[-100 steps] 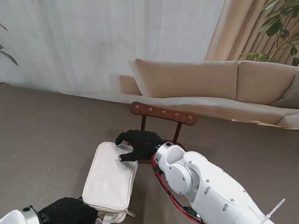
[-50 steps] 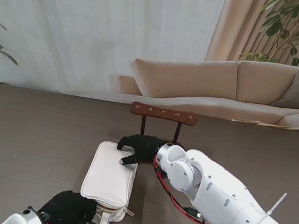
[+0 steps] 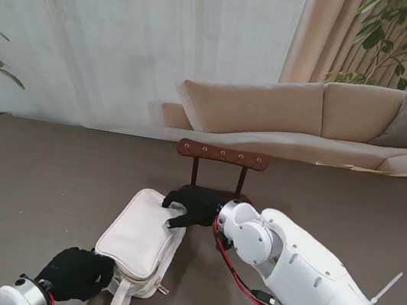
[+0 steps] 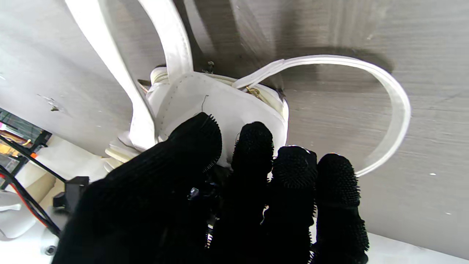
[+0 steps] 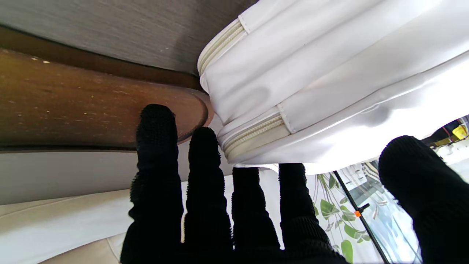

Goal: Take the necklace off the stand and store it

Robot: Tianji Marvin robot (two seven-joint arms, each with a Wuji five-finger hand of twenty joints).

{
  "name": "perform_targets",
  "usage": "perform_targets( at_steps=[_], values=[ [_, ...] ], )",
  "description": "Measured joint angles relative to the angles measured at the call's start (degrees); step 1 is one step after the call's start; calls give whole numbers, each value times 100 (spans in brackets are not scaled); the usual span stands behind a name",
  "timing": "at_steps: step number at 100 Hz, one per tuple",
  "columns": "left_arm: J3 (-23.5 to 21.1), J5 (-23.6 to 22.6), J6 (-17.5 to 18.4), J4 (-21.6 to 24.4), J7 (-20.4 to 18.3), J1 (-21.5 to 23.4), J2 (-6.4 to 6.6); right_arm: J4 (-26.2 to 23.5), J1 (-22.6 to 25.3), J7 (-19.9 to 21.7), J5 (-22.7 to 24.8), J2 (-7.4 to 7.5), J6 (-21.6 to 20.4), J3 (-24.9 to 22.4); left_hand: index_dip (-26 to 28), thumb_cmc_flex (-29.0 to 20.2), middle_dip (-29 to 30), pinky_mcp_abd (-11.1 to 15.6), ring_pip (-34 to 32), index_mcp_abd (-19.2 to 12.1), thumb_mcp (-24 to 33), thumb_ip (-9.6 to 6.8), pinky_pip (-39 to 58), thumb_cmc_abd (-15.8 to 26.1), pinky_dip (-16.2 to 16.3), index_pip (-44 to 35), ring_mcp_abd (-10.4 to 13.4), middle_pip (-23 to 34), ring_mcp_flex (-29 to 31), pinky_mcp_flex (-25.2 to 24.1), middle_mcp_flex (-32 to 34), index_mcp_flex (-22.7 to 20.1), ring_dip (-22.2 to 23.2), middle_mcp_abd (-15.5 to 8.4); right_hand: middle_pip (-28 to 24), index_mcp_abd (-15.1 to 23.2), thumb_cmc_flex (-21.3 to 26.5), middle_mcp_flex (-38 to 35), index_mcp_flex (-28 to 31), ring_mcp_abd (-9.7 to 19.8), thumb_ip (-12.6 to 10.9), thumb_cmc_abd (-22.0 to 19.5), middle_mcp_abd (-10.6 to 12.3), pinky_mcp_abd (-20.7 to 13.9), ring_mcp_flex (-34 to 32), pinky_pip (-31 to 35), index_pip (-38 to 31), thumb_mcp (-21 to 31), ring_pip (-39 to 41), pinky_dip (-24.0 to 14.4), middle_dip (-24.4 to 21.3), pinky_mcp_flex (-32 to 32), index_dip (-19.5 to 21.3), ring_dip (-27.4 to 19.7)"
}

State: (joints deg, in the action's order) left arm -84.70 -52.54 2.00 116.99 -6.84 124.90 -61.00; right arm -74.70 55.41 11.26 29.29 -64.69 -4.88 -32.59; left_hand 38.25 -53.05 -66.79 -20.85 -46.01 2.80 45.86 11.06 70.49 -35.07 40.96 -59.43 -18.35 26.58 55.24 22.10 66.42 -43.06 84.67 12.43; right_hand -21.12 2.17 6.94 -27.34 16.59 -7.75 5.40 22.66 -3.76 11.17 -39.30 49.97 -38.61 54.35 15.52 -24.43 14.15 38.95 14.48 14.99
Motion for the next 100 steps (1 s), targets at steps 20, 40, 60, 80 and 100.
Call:
perform_targets(
  at_steps=[20, 40, 60, 80, 100],
  values=[
    [-122, 48, -40, -181, -109, -239, 7, -208, 344, 7, 41, 112, -173, -335, -6, -1, 1, 0, 0, 205, 60, -1, 0, -5, -2, 0, 0, -19, 0, 0, -10, -28, -50, 6, 89, -196, 0, 2, 0, -123, 0, 0, -278, 0, -82, 0, 66, 2, 10, 0, -11, -1, -4, 9],
    [-150, 84, -46, -331, -244, -498, 23, -365, 615, -15, 20, 197, -368, -557, -10, -1, 2, 0, 0, 288, 63, -1, 0, -19, -9, 0, 0, 3, 0, 1, -10, -68, -52, 92, 123, -461, 1, 71, 0, -334, 0, 0, -522, 0, -37, 0, 146, 5, 10, 0, -19, -5, -9, 9],
    [-157, 154, -105, -533, -354, -849, 45, -537, 884, -36, -6, 272, -510, -753, -10, -17, 2, -2, 9, 564, 197, -12, 1, -66, -62, 0, 0, 55, 0, 1, 42, -108, -53, 101, 124, -697, 1, 71, 0, -455, 0, 0, -783, 0, -56, 0, 150, 9, 93, 0, -20, -8, -16, 73],
    [-120, 266, -154, -786, -462, -1252, 80, -679, 1107, -55, -57, 318, -639, -915, -3, -88, 3, -15, 12, 752, 263, -87, 1, -123, -62, 20, 0, 72, 0, 5, 90, -163, -55, 179, 124, -726, 2, 71, 0, -481, 0, 0, -960, 2, -124, 0, 152, 10, 97, 0, -20, -8, -17, 81],
    [20, 318, -162, -1042, -591, -1681, 139, -876, 1364, -65, 29, 366, -778, -1109, -3, -120, 3, -27, 12, 1036, 382, -94, 1, -125, -65, 35, 0, 97, 1, 6, 90, -176, -60, 209, 124, -763, 2, 71, 0, -521, 0, 0, -1247, 7, -131, 0, 152, 12, 150, 0, -21, -8, -17, 83]
  ],
)
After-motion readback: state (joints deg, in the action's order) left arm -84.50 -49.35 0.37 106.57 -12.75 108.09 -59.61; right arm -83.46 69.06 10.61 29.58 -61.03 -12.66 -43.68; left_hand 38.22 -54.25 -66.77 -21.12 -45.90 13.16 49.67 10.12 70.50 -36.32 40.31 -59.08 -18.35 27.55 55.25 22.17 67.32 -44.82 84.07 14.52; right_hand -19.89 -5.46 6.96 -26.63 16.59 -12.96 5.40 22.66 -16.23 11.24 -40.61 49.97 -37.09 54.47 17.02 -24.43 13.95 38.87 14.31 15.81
